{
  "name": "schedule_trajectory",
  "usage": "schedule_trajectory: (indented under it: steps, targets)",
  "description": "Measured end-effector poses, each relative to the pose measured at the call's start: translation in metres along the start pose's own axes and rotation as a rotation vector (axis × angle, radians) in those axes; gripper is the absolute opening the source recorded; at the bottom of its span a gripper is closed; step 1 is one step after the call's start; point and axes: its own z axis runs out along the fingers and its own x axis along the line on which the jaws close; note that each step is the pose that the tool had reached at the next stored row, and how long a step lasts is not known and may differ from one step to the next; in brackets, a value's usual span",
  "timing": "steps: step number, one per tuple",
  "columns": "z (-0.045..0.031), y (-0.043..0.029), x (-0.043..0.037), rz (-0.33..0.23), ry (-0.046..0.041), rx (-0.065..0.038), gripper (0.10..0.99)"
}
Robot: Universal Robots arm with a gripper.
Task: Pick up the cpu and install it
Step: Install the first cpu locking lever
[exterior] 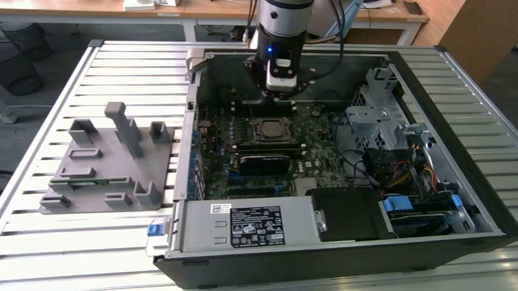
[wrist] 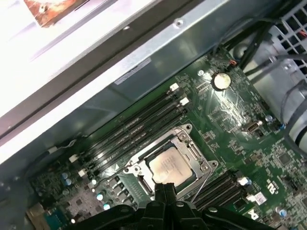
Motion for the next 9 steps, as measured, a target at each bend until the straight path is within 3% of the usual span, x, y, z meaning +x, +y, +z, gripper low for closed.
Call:
schedule_trajectory:
  steps: [5, 9]
  targets:
    - [0.0007, 0.0000, -0.0001, -0.088, 0.0005, 0.002, 0.106]
    - [0.0016, -0.0010, 0.0013, -0.105, -0.0149, -0.007, 0.106]
